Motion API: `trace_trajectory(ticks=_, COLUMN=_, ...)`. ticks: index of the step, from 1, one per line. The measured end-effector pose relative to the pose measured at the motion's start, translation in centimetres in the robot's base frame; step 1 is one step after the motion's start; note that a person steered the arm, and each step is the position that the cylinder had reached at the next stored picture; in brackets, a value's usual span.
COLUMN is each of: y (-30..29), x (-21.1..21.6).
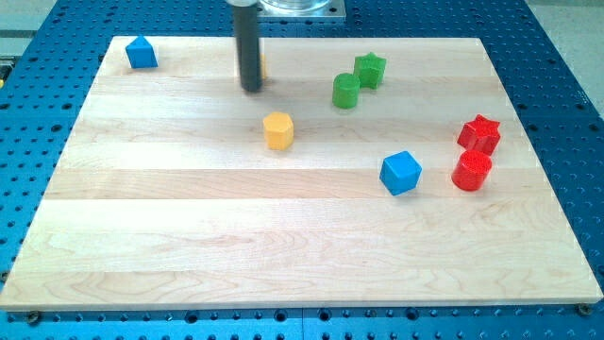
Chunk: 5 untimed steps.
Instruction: Drag the heart to the center of the board
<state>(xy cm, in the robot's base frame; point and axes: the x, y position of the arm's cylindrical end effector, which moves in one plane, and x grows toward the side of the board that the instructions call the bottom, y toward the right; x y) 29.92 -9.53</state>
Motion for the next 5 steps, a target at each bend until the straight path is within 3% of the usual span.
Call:
trace_trajectory(ticks=3, y=3.7, x=-3.3)
trace_trajectory(ticks=4, y=2.2, x=-5.4)
trace_trajectory(ticks=5, y=8.0, x=-5.7)
